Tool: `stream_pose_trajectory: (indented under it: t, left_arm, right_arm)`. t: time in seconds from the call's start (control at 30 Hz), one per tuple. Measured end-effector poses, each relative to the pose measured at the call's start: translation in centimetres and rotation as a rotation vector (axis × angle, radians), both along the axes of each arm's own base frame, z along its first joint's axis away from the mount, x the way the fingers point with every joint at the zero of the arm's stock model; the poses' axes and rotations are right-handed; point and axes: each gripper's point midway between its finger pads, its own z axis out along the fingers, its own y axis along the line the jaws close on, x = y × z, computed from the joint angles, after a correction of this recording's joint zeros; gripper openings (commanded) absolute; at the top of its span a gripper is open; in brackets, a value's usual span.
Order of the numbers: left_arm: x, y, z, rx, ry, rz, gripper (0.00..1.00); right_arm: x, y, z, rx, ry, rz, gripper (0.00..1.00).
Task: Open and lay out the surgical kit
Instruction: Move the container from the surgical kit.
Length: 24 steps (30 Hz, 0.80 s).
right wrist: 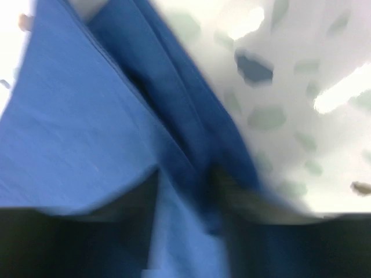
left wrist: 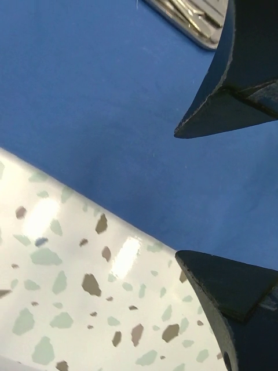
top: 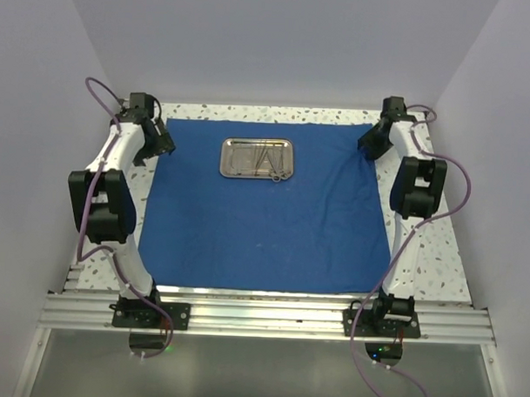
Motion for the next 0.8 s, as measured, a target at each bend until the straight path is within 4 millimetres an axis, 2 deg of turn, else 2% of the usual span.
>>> stream_pose_trajectory:
  t: [0.03, 0.1, 0.17, 0.27, 0.4, 0.5, 0.63, 0.73, 0.8]
  left_arm:
    - [0.4, -0.4, 0.2, 0.001, -0.007, -0.009, 0.82]
    - [1.4, -1.4, 1.0, 0.001, -0.032, -0.036, 0.82]
    - [2.6, -3.0, 2.0, 0.007, -0.069, -0.079, 0.81]
    - [4.8, -7.3, 4.1, 0.011, -0.15, -0.186, 0.78]
    - [6.7, -14.3, 4.9, -0.034, -0.22, -0.34, 0.63]
    - [7.2, -17.8, 2.9, -0.076, -0.204, -0.411, 0.54]
    - [7.6, -18.8, -1.8, -0.101, -0.123, -0.426, 0.46]
    - [8.5, -19.0, -4.9, -0.103, -0.07, -0.426, 0.43]
    - [9.1, -19.2, -6.2, -0.102, -0.055, -0.427, 0.41]
  right_arm:
    - [0.6, -0.3, 0.4, -0.007, -0.01, 0.008, 0.85]
    - [2.0, -1.1, 1.4, -0.021, -0.042, 0.023, 0.98]
    - [2.1, -2.0, 1.6, -0.043, -0.047, 0.028, 0.98]
    - [0.8, -2.9, 1.4, -0.059, -0.028, 0.024, 0.99]
    - [-5.1, -2.7, 1.2, -0.05, 0.074, 0.032, 0.97]
    - [-9.5, -1.5, 2.0, -0.019, 0.112, 0.056, 0.96]
    - [-14.6, 0.2, 4.9, 0.018, 0.097, 0.08, 0.96]
    - [-16.7, 1.0, 8.0, 0.019, 0.034, 0.098, 0.96]
    - [-17.4, 1.3, 10.1, 0.014, -0.016, 0.111, 0.96]
